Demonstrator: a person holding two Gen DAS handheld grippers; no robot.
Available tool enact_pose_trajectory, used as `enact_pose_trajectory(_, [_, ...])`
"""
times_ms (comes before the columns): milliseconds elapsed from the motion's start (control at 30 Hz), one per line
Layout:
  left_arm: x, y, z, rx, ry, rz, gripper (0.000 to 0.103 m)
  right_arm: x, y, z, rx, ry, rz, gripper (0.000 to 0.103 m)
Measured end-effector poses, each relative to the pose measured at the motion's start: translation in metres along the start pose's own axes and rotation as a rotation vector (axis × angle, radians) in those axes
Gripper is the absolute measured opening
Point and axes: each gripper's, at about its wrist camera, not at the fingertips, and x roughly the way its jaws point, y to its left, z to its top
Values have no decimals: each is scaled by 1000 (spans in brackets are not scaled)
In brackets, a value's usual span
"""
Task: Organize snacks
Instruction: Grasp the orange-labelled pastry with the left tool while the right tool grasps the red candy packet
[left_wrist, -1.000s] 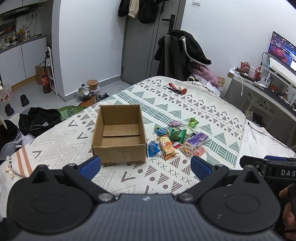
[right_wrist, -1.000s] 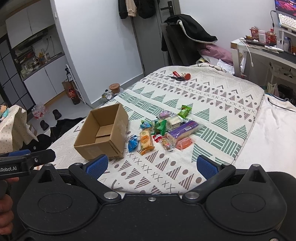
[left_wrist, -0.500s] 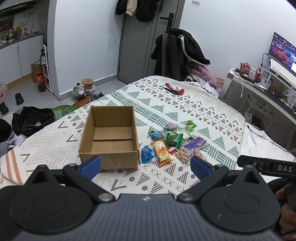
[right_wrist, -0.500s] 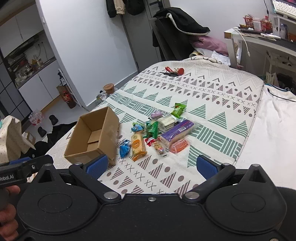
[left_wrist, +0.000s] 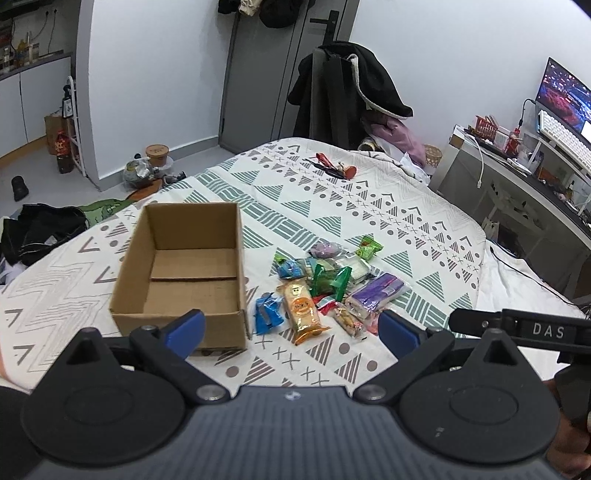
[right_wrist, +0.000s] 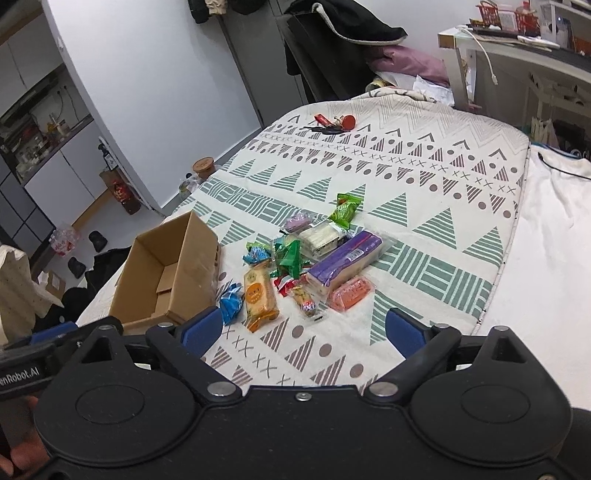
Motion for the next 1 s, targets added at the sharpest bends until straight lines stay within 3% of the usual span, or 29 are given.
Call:
enact_pose_trajectory(233, [29,-9,5,0,13,-3,98,26,-15,8,77,18,-19,86])
enact_pose_trajectory(400, [51,-16,7,-7,26,-17,96,44,-27,12,134,40,-19,85])
enact_pose_trajectory(767, [107,-19,6,-56,94,-36,78,84,-53,14,276,81,4,75])
enact_pose_trajectory(1000, [148,-22,2,-78,152,-35,69,116,-65,13,327,145,-6,59])
